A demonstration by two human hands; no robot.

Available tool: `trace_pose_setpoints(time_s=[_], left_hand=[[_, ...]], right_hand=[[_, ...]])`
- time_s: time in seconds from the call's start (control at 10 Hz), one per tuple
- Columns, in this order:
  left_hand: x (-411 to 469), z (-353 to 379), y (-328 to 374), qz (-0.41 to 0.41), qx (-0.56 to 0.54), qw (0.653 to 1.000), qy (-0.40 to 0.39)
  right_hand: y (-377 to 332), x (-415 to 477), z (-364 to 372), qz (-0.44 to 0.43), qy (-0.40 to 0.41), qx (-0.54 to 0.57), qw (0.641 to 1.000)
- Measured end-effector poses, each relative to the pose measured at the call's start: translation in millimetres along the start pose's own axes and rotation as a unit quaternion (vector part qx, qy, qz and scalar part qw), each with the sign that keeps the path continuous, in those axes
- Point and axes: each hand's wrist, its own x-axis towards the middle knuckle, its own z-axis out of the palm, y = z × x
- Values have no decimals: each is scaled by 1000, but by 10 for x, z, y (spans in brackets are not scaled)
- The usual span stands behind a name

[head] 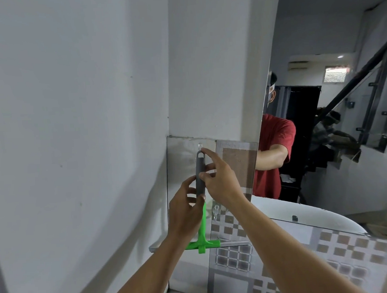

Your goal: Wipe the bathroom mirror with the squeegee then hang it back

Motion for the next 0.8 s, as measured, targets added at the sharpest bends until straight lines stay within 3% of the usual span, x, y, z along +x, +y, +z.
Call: trace_pose_setpoints(time_s=[0.5, 0.8], left_hand=[[108, 169, -345, 5, -2, 1000, -23], [105, 185, -389, 15, -5, 1000, 7]], right_hand=[[268, 12, 125, 23, 0, -2, 1000], [234, -71, 79, 13, -11, -23, 1000]])
